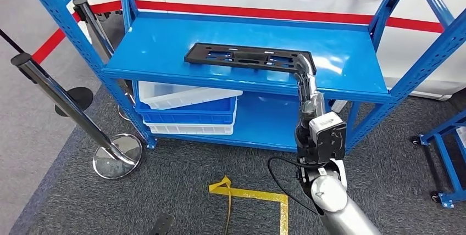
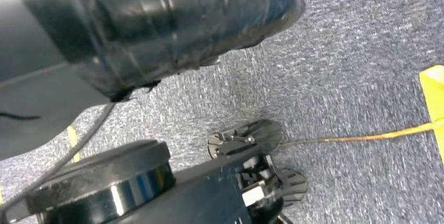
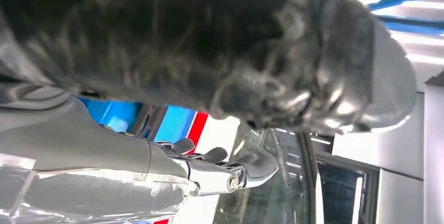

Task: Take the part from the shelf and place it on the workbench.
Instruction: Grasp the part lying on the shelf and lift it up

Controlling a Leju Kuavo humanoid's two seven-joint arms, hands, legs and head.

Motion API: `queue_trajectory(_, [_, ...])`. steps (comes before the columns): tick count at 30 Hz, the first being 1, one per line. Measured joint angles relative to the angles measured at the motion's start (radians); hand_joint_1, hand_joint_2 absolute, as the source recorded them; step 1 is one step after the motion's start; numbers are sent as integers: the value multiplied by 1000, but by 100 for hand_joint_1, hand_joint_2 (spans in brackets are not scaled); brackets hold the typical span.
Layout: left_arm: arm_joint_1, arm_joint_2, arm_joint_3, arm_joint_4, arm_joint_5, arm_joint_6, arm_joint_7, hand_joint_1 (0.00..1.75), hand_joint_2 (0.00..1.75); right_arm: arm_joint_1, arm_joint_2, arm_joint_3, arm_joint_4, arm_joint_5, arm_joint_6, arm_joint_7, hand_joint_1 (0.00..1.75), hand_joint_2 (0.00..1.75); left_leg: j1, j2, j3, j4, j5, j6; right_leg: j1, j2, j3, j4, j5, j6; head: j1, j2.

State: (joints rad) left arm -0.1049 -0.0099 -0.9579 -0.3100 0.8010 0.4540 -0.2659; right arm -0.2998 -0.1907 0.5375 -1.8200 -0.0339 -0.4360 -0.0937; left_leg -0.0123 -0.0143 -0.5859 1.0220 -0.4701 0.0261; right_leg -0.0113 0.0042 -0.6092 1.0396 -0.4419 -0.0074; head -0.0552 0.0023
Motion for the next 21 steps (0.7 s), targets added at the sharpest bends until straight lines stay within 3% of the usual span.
queue_trajectory(2, [0, 2, 0, 0, -2, -1, -3, 0, 0, -2, 0, 1, 1, -1, 2, 0, 0, 0, 3, 2, -19, 46, -27, -13, -4, -1, 7, -7, 0, -9, -2, 0])
queue_trajectory(5, [1, 3, 0, 0, -3, -1, -4, 0, 0, -5, 0, 2, 2, -1, 2, 0, 0, 0, 12, 4, -116, 228, -102, -30, -5, -4, 12, -8, -5, -16, -5, 0])
queue_trajectory(6, [2, 4, 0, 0, -4, -2, -4, 0, 0, -5, 0, 3, 3, -1, 2, 0, 0, 0, 15, 5, -143, 270, -108, -33, -5, -4, 14, -8, -8, -16, -5, 0])
queue_trajectory(7, [3, 4, 0, 1, -4, -2, -4, 0, 0, -5, 0, 4, 5, -1, 2, 0, 0, 0, 17, 5, -154, 275, -93, -35, -5, -3, 17, -8, -11, -16, -5, 0])
queue_trajectory(8, [4, 4, 0, 1, -5, -3, -4, 0, 0, -5, 0, 6, 6, -1, 3, 0, 0, 0, 19, 6, -145, 240, -59, -36, -5, -2, 22, -8, -14, -15, -5, 0])
queue_trajectory(10, [4, 4, -1, 1, -9, -4, -1, 0, 0, -6, 0, 9, 7, -1, 7, 0, 0, 0, 20, 7, -87, 103, 19, -32, -5, -1, 36, -9, -24, -10, -5, 0])
queue_trajectory(11, [2, 5, -1, 1, -10, -4, 0, 0, 0, -7, 0, 10, 7, -1, 10, 0, 0, 0, 17, 7, -59, 43, 39, -27, -5, 0, 41, -10, -29, -6, -5, 0])
queue_trajectory(13, [1, 6, -3, 2, -12, -3, 3, 0, 0, -10, 0, 12, 8, -1, 16, 1, 0, 0, 9, 7, -35, -9, 37, -13, -7, 2, 46, -12, -31, 7, -5, 0])
queue_trajectory(16, [3, 7, -7, 4, -13, -3, 3, 0, 0, -11, -1, 15, 10, -2, 20, 1, 0, 0, 7, 5, -12, -29, 31, 7, -9, 1, 53, 7, -27, 23, -2, 0])
queue_trajectory(17, [3, 8, -9, 5, -13, -3, 3, 0, 0, -11, -1, 16, 11, -2, 20, 1, 0, 0, 8, 5, 2, -33, 29, 13, -9, 0, 45, 30, -38, 26, 0, 0])
queue_trajectory(18, [1, 9, -11, 6, -14, -3, 3, 0, 0, -12, -1, 16, 12, -2, 20, 1, 0, 0, 9, 5, 13, -36, 26, 18, -9, -1, 24, 72, -59, 29, 3, 0])
queue_trajectory(21, [-1, 10, -16, 7, -16, -3, 3, 0, 0, -12, -1, 17, 17, -5, 23, 2, 0, 0, 8, 6, 29, -37, 12, 27, -7, -1, -85, 242, -125, 30, 8, 0])
